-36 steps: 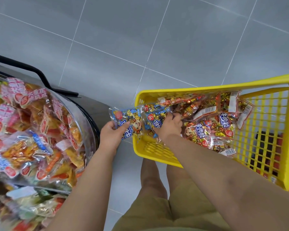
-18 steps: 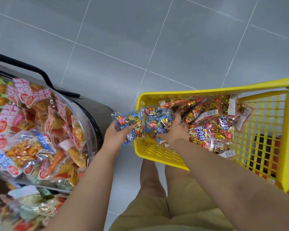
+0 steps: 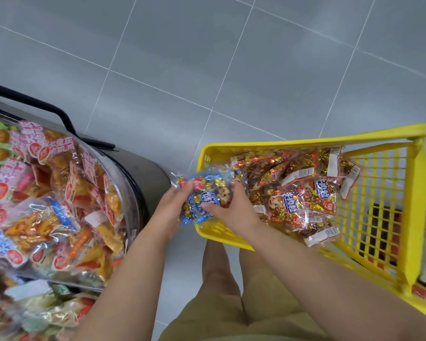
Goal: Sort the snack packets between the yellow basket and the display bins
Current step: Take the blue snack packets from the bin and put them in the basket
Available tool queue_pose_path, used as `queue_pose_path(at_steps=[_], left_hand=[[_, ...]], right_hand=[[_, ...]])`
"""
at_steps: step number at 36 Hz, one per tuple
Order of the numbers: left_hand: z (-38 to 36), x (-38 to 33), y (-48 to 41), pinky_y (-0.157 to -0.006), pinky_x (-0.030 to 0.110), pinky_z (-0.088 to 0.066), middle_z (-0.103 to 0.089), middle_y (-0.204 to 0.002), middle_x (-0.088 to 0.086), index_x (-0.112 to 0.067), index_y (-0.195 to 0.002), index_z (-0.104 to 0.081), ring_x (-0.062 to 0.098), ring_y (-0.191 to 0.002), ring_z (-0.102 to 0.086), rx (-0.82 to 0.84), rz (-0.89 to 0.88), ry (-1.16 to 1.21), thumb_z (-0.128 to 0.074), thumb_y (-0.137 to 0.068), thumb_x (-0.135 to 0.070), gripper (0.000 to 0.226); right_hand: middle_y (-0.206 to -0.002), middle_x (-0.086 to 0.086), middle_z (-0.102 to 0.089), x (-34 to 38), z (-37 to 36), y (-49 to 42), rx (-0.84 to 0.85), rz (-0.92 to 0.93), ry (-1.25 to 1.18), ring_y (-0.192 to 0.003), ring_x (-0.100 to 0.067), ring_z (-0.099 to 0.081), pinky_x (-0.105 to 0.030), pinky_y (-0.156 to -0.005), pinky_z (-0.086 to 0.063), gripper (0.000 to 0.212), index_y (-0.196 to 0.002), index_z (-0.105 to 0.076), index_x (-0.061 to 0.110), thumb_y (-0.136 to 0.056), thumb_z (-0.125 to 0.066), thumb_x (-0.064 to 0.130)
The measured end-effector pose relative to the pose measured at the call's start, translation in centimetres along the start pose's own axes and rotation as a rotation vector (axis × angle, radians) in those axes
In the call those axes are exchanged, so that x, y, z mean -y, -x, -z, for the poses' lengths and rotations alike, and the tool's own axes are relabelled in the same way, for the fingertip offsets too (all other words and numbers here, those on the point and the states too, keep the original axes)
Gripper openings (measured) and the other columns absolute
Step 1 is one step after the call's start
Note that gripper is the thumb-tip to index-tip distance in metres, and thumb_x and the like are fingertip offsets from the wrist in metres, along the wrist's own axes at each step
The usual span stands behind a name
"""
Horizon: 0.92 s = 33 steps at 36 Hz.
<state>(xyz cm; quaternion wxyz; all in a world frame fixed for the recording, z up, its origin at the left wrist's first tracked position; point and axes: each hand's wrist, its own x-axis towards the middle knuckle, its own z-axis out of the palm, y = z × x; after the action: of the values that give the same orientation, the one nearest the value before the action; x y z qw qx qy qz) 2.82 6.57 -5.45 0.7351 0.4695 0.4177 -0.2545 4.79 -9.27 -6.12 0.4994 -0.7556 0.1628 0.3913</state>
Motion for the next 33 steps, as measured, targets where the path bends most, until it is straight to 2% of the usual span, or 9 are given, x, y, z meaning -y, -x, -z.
queue_pose_path(at_steps=[2, 5, 8, 11, 14, 17, 21, 27, 33], left_hand=[[0.1, -0.1, 0.0, -0.081, 0.042, -0.056, -0.072, -0.103, 0.019, -0.01, -0.104, -0.07, 0.032, -0.093, -0.069, -0.01, -0.02, -0.077, -0.077, -0.074, -0.027, 0.035], [0.3, 0.0, -0.3, -0.059, 0.032, -0.058, -0.075, -0.084, 0.011, -0.013, -0.09, -0.072, 0.024, -0.072, -0.072, -0.118, -0.023, -0.04, -0.074, -0.079, -0.012, 0.011], [0.6, -0.1, -0.7, -0.055, 0.03, -0.057, -0.075, -0.078, 0.005, -0.013, -0.093, -0.068, 0.019, -0.067, -0.072, -0.225, -0.051, 0.011, -0.072, -0.082, -0.009, 0.012], [0.9, 0.0, -1.0, -0.054, 0.029, -0.057, -0.075, -0.077, 0.004, -0.015, -0.091, -0.066, 0.019, -0.068, -0.073, -0.261, -0.043, 0.065, -0.071, -0.083, -0.01, 0.01], [1.0, 0.3, -1.2, -0.053, 0.029, -0.057, -0.076, -0.078, 0.006, -0.011, -0.095, -0.066, 0.02, -0.069, -0.073, -0.26, -0.021, 0.068, -0.071, -0.084, -0.012, 0.013], [1.1, 0.6, -1.3, -0.056, 0.031, -0.057, -0.076, -0.081, 0.007, -0.011, -0.096, -0.066, 0.022, -0.072, -0.073, -0.256, -0.016, 0.095, -0.071, -0.083, -0.011, 0.014], [1.5, 1.0, -1.4, -0.062, 0.035, -0.06, -0.076, -0.086, 0.007, -0.015, -0.099, -0.066, 0.024, -0.077, -0.074, -0.275, -0.003, 0.09, -0.074, -0.081, -0.015, 0.02], [1.8, 1.1, -1.1, -0.068, 0.038, -0.06, -0.076, -0.09, 0.009, -0.013, -0.102, -0.066, 0.025, -0.081, -0.073, -0.267, 0.011, 0.101, -0.073, -0.081, -0.014, 0.022], [1.7, 0.7, -0.1, -0.07, 0.038, -0.061, -0.074, -0.097, 0.012, -0.01, -0.11, -0.064, 0.026, -0.085, -0.073, -0.289, 0.027, 0.11, -0.074, -0.08, -0.013, 0.032]], right_hand=[[-0.102, 0.009, -0.056, 0.4, -1.2, 0.0, 0.059, 0.063, 0.095, -0.094, -0.01, -0.058, -0.019, -0.08, -0.044, 0.068, -0.116, -0.039, 0.02, -0.066, -0.083, 0.036], [-0.106, 0.005, -0.057, 0.6, -2.0, -0.6, 0.174, 0.069, 0.107, -0.1, -0.012, -0.056, -0.025, -0.086, -0.045, 0.072, -0.125, -0.042, 0.016, -0.068, -0.081, 0.038], [-0.106, 0.006, -0.06, 0.1, -1.3, -2.4, 0.011, 0.078, -0.003, -0.108, -0.017, -0.054, -0.02, -0.091, -0.042, 0.038, -0.117, -0.057, 0.017, -0.084, -0.068, 0.031], [-0.14, -0.015, -0.041, -1.5, -0.2, -5.3, -0.152, -0.118, 0.162, -0.132, -0.028, -0.034, -0.037, -0.11, -0.029, 0.052, -0.138, -0.042, 0.007, -0.093, -0.054, 0.029], [-0.142, -0.019, -0.035, -2.6, 0.0, -7.8, -0.198, -0.234, 0.287, -0.134, -0.033, -0.029, -0.039, -0.109, -0.028, 0.065, -0.14, -0.03, 0.001, -0.089, -0.059, 0.028], [-0.144, -0.019, -0.035, -2.8, -0.4, -9.6, -0.156, -0.335, 0.354, -0.134, -0.034, -0.031, -0.039, -0.108, -0.03, 0.086, -0.145, -0.016, 0.002, -0.084, -0.064, 0.04], [-0.137, -0.018, -0.041, -3.2, -0.3, -10.4, -0.143, -0.403, 0.435, -0.128, -0.033, -0.039, -0.038, -0.099, -0.037, 0.097, -0.14, -0.02, 0.002, -0.074, -0.069, 0.054], [-0.132, -0.011, -0.052, -3.7, 0.9, -9.6, -0.115, -0.473, 0.192, -0.12, -0.028, -0.051, -0.032, -0.087, -0.044, 0.096, -0.138, -0.036, 0.002, -0.067, -0.078, 0.052], [-0.152, -0.011, -0.03, -2.7, 2.1, -6.6, -0.039, -0.435, -0.128, -0.134, -0.031, -0.037, -0.043, -0.103, -0.036, 0.1, -0.148, -0.019, 0.005, -0.074, -0.078, 0.038]])
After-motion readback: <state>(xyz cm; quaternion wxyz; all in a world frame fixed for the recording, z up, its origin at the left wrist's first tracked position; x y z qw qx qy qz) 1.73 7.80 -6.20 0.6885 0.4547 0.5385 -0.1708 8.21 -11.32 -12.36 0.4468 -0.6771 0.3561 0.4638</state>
